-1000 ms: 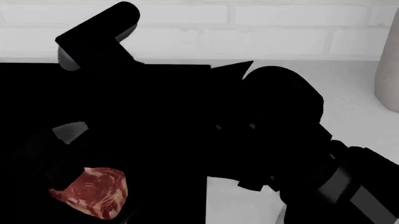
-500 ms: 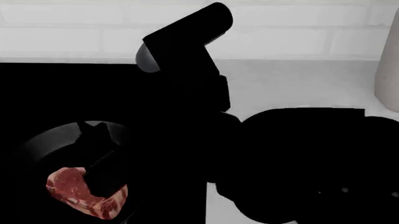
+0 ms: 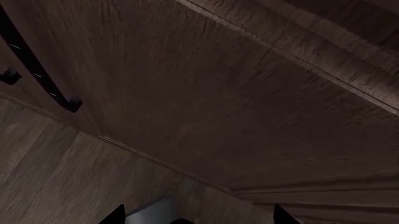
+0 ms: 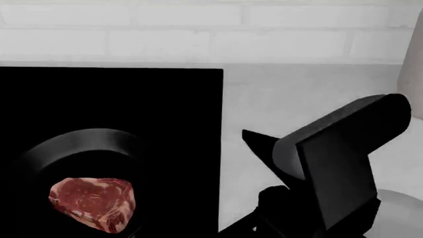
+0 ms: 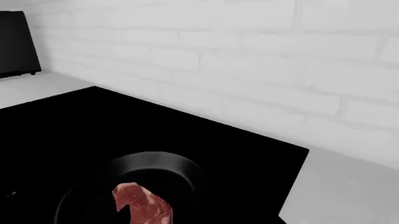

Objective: Pick the steak from the plate and place it in the pan.

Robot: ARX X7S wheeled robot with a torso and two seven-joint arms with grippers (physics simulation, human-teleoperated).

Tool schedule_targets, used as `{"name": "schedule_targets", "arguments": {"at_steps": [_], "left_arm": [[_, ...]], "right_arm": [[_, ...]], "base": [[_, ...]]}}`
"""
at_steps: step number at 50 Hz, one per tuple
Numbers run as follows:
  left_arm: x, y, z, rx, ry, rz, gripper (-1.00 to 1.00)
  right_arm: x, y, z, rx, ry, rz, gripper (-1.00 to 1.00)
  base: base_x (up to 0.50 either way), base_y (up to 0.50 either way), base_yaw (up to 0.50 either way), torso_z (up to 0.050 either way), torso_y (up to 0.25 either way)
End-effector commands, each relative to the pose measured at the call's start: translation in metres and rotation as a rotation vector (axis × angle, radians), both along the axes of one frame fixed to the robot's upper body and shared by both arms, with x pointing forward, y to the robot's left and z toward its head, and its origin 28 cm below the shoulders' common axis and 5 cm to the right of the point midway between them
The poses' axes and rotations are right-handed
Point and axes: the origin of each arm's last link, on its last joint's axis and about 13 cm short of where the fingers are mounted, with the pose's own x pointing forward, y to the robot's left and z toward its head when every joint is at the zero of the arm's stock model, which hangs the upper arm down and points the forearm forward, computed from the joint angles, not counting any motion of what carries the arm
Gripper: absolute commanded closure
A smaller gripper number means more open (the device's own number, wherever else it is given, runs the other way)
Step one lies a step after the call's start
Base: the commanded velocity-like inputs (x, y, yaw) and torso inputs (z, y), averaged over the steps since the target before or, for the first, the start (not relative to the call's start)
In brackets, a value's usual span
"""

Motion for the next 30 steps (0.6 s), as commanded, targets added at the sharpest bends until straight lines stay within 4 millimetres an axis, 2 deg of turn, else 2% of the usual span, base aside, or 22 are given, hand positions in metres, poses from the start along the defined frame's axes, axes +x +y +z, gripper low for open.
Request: {"name": "schedule_targets", "arguments": {"at_steps": [1,4,6,9,19,30], "left_arm": [[-0.001,-0.003,0.000,-0.009,0.004,-0.005,-1.00],[-0.001,-0.003,0.000,-0.008,0.006,-0.009,-1.00],[-0.001,-0.003,0.000,-0.008,0.006,-0.010,-1.00],[-0.001,-0.003,0.000,-0.009,0.006,-0.010,-1.00],[-0.001,-0.003,0.000,-0.009,0.006,-0.016,-1.00],[-0.001,-0.003,0.000,-0.004,0.004,-0.010,-1.00]], "right_arm": [[-0.053,-0.016,-0.008,0.044,-0.083,-0.119,-1.00],[-0.057,-0.022,-0.009,0.046,-0.098,-0.164,-1.00],[-0.071,-0.021,-0.005,0.140,-0.128,-0.187,-1.00],[-0.084,-0.023,-0.015,0.063,-0.126,-0.224,-1.00],[-0.121,-0.026,-0.034,0.092,-0.172,-0.292,-1.00],[-0.150,-0.030,-0.056,0.121,-0.205,-0.354,-1.00]], "base": [[0.00,0.00,0.00,0.000,0.000],[0.00,0.00,0.00,0.000,0.000],[0.00,0.00,0.00,0.000,0.000],[0.00,0.00,0.00,0.000,0.000],[0.00,0.00,0.00,0.000,0.000],[0.00,0.00,0.00,0.000,0.000]]}}
